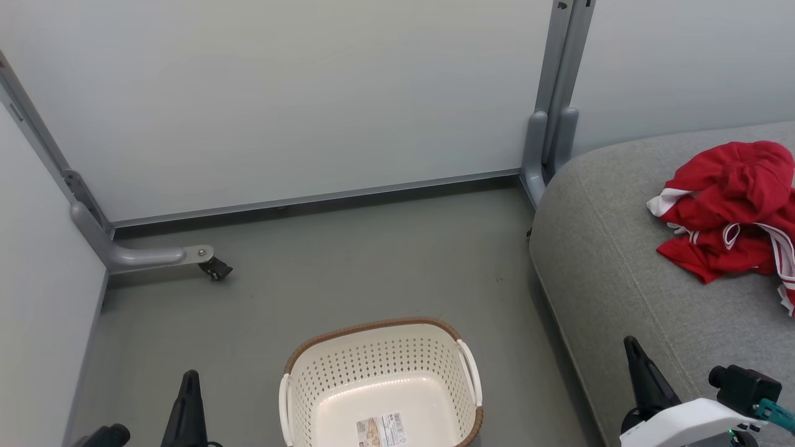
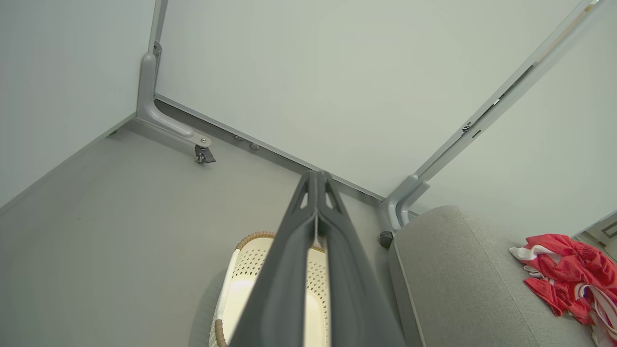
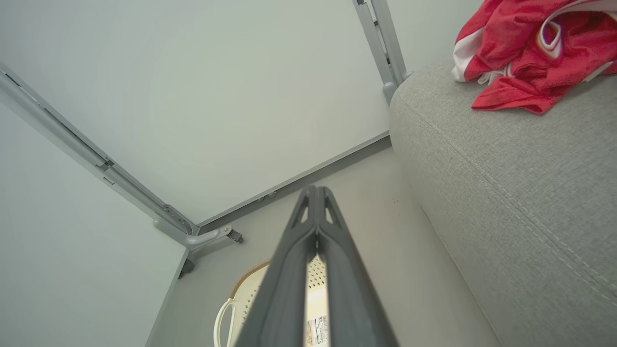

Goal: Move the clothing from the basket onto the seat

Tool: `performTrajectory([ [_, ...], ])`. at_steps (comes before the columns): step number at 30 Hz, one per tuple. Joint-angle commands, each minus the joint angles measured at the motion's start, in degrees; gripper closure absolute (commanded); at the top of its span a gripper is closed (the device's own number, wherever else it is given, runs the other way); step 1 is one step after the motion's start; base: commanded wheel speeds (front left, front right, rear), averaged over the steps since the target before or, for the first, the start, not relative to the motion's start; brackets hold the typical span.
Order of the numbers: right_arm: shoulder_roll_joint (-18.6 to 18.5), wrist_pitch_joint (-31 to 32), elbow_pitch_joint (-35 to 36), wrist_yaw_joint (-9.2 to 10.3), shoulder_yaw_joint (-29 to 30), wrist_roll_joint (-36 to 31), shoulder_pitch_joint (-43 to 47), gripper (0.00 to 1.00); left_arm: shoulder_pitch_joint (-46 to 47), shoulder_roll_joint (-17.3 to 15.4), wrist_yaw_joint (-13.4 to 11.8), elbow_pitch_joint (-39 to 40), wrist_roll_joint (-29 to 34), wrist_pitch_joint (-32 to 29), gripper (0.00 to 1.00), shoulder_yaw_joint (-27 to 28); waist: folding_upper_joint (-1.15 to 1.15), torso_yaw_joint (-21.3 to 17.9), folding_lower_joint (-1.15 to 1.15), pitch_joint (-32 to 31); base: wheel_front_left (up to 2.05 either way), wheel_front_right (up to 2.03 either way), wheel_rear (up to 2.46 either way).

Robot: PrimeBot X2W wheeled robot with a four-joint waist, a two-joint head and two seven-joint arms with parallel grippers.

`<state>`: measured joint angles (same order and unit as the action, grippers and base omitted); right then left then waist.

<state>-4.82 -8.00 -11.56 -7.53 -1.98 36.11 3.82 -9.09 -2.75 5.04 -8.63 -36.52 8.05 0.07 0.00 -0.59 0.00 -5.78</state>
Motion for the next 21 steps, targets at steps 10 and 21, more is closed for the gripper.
performTrajectory([
  [10,0.0,2.3,0.1,0.02,1.6,9.8,-3.0,1.00,4.1,-0.3,0.6,-0.3,-9.7,-2.4,1.00,1.3,0.00,0.1,0.00,0.6,0.00,0.00,0.00],
  [21,0.3,4.3,-0.3,0.03,2.7,17.8,-4.3,1.00,6.1,-0.3,0.9,-1.2,-17.6,-4.5,1.00,2.2,0.00,0.1,0.00,1.3,0.00,0.00,0.00],
])
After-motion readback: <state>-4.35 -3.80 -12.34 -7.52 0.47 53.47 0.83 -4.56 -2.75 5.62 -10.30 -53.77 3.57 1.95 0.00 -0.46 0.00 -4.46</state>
